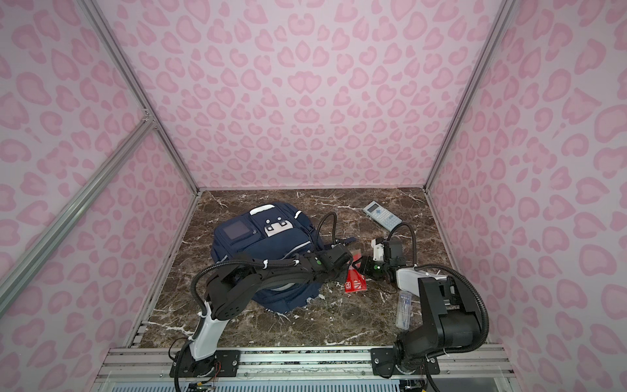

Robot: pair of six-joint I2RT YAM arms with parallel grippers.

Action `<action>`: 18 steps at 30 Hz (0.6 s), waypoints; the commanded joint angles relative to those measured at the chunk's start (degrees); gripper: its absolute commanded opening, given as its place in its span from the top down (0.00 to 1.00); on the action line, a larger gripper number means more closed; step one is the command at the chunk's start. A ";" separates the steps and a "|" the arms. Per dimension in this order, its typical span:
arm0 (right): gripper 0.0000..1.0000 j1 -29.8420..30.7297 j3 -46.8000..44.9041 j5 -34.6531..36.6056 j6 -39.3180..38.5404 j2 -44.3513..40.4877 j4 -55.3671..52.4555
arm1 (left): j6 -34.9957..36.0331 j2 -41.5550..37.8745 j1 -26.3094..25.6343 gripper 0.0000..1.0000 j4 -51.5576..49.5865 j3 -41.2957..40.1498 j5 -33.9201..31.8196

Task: Pack books, pencil case, and school supplies into a backpack
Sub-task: Pick up the loose stationery at the center of the table.

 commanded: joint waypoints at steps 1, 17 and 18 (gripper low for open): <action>0.57 0.39 -1.25 0.18 0.07 1.18 -6.33 | -0.60 1.02 0.33 0.97 -1.47 -0.65 0.47; 1.00 0.26 -0.82 12.16 0.79 -30.85 -21.58 | 4.51 -14.57 -0.10 0.81 -3.74 1.05 2.59; 1.00 0.24 -0.85 14.22 1.61 -34.52 -23.44 | 4.80 -16.80 -0.21 0.74 -4.13 0.92 2.13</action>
